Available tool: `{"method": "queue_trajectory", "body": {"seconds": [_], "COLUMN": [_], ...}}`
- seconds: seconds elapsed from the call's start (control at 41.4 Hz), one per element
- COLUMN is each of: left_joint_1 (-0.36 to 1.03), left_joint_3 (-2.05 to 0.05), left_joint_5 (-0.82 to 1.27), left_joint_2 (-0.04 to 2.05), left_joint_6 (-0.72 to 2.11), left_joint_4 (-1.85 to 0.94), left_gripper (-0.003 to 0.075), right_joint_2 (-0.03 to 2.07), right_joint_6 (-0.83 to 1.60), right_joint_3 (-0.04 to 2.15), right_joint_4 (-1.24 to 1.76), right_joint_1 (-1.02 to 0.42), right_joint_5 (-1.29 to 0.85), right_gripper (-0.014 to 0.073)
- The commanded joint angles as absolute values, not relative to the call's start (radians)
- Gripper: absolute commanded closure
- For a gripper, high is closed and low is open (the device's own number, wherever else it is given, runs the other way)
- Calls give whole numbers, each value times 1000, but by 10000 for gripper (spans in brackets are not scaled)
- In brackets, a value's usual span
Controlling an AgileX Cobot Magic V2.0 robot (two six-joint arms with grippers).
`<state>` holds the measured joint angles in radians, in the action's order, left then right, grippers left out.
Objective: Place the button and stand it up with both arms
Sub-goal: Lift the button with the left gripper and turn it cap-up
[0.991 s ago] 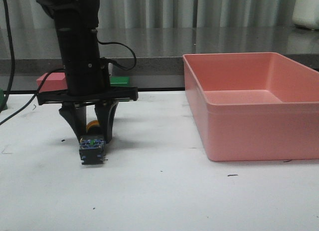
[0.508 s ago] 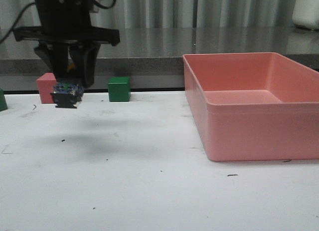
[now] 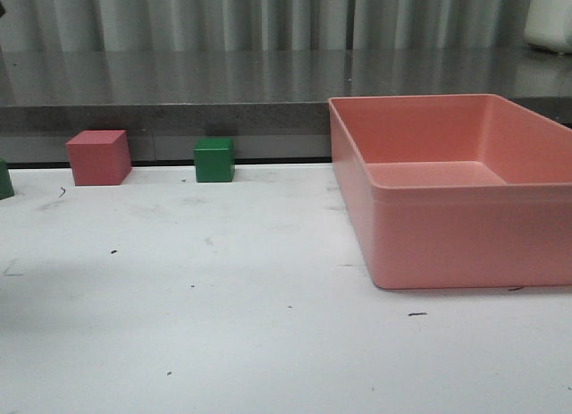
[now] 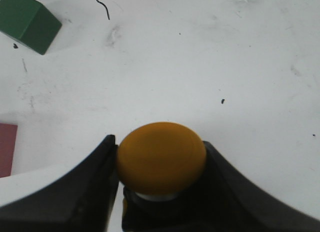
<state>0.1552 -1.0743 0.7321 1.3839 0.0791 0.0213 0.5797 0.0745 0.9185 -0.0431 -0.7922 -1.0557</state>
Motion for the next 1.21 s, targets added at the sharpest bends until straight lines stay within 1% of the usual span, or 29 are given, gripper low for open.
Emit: {"method": "queue_trajectory", "body": {"seconds": [0.0,0.073,0.218,0.314,0.411,0.604,0.725,1.112,1.184], "left_joint_1": [137,135,135,142,166,221,223,223,223], "left_joint_3": [-992,-902,-706,-631,-549,-452,-424,-424,-424], "left_joint_5": [523,390,44,-131,-300,-600,-746,-1030,-1075], "left_joint_2": [1296,1265,1241,1245,1268,1340,1405,1667,1697], "left_joint_6": [108,116,116,116,116,116,116,114,78], "left_joint_4": [0,0,-36,-87,-88,-83,-81,-36,-33], "left_gripper": [603,603,603,603,603,603,603,603,603], "right_joint_2": [583,583,583,583,583,583,583,583,583], "right_joint_6": [85,85,85,85,85,85,85,85,85], "right_joint_3": [942,942,942,942,942,942,942,942,942], "right_joint_4": [-54,-54,-54,-54,-54,-54,-54,-54,-54], "right_joint_1": [-791,-791,-791,-791,-791,-791,-791,-791,-791], "right_joint_5": [-995,-995,-995,-995,-995,-995,-995,-995,-995], "right_gripper": [96,96,96,96,96,96,96,96,96]}}
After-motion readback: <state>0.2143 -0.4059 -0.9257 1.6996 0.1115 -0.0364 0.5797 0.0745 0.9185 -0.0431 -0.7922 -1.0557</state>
